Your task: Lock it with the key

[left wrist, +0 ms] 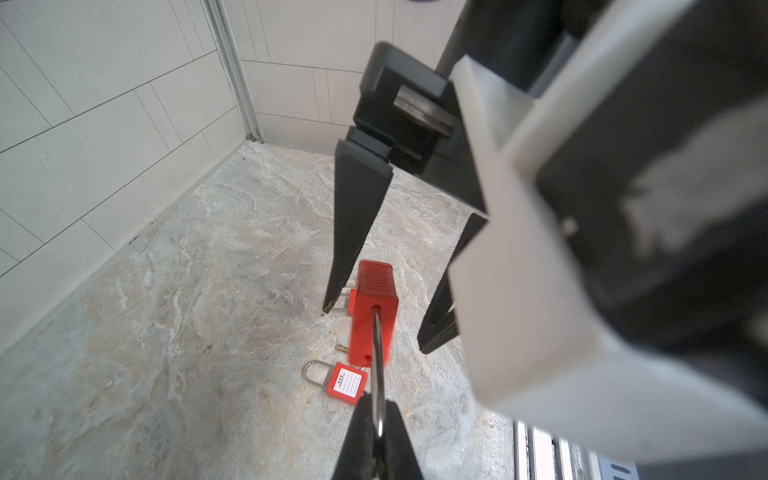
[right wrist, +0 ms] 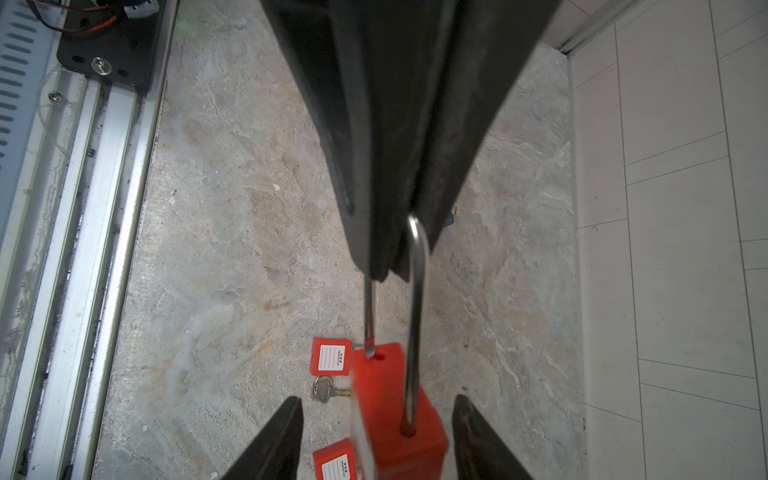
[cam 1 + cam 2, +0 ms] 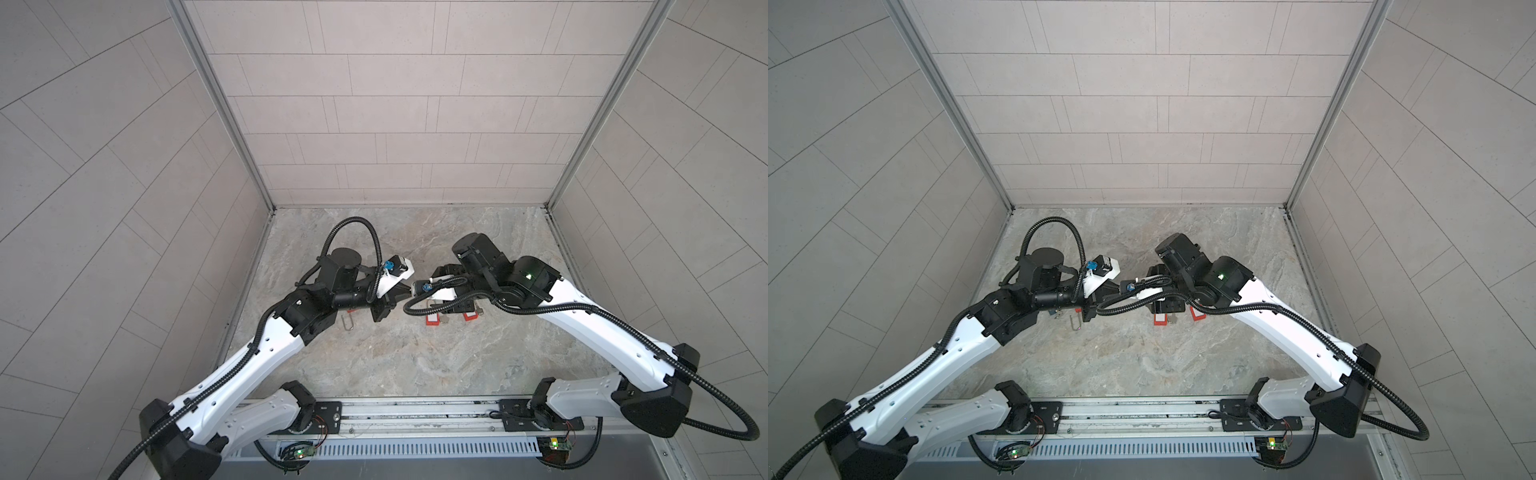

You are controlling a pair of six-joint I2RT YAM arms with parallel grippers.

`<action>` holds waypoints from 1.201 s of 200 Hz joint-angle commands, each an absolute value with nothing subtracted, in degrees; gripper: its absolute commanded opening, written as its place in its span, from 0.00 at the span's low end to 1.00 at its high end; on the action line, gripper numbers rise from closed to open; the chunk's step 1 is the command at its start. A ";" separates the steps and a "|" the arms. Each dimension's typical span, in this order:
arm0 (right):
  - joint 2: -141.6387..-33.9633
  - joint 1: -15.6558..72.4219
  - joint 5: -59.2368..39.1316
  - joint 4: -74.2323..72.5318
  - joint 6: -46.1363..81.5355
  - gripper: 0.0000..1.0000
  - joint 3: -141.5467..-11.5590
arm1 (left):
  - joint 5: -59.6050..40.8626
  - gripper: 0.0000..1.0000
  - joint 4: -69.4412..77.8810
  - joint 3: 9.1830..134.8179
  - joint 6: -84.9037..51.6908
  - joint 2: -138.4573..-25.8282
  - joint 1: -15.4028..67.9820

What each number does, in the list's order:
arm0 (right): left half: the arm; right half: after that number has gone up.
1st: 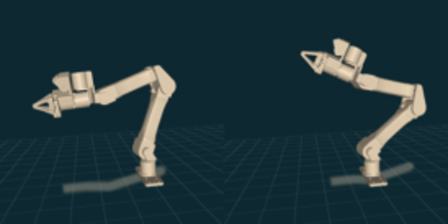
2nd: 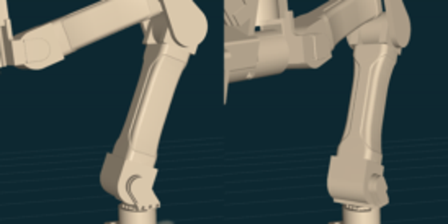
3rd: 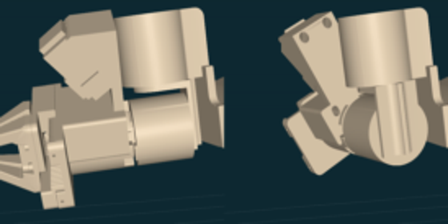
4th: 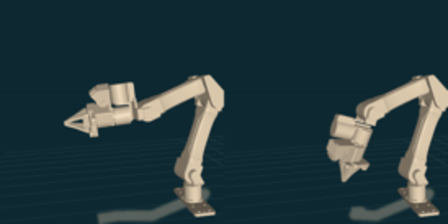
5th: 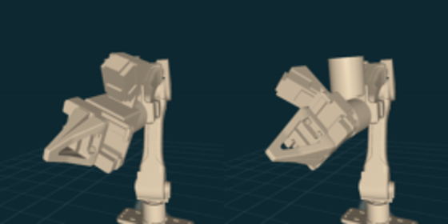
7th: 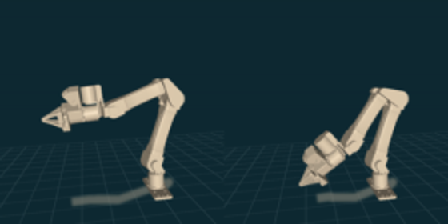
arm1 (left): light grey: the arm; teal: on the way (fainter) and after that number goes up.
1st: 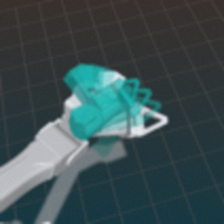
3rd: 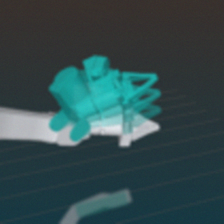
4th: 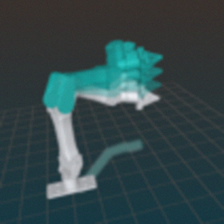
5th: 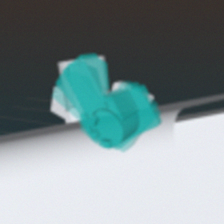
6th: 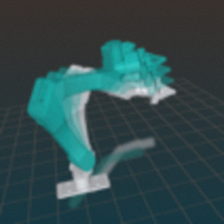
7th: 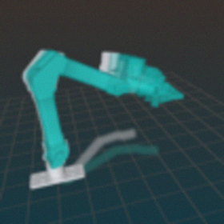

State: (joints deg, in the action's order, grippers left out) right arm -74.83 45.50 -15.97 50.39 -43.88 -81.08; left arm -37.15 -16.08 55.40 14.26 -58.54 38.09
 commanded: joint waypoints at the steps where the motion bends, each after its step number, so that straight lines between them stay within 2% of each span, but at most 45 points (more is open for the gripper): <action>1: -72.88 45.88 -13.54 53.64 -43.50 0.71 -80.64 | -40.16 0.00 -6.68 53.41 10.07 -58.45 38.56; 29: -69.45 45.66 -10.42 56.29 -43.42 0.74 -78.11 | -40.08 0.00 -5.06 52.62 9.58 -58.34 40.55; 56: -65.48 43.79 -10.00 57.03 -43.68 0.69 -76.03 | -40.22 0.00 -3.79 51.44 10.53 -57.52 42.19; 102: -65.66 43.29 -14.58 61.51 -43.77 0.50 -77.41 | -39.33 0.00 -2.49 49.98 12.51 -57.25 46.23; 119: -66.00 43.29 -15.89 62.37 -43.86 0.33 -78.04 | -38.24 0.00 -1.86 49.55 12.98 -57.17 47.25; 125: -66.16 43.32 -16.29 62.95 -44.02 0.30 -78.17 | -37.93 0.00 -1.70 49.36 13.30 -57.07 47.60; 169: -66.45 43.24 -19.96 65.98 -44.12 0.28 -79.31 | -36.45 0.00 1.71 47.62 14.16 -56.04 48.93; 182: -66.44 43.30 -21.11 66.80 -44.11 0.23 -79.83 | -36.05 0.00 1.84 47.22 14.91 -55.96 49.57; 203: -66.85 43.32 -23.25 68.63 -44.27 0.21 -81.37 | -34.85 0.00 2.08 46.77 16.39 -56.01 50.85; 240: -68.87 43.21 -25.06 72.15 -45.36 0.18 -83.98 | -28.56 0.00 5.56 44.09 19.18 -55.43 54.40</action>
State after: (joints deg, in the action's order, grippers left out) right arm -67.81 43.05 -19.70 69.93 -43.72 -81.60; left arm -33.15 0.01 46.50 15.94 -56.38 52.27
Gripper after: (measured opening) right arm 0.237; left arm 0.052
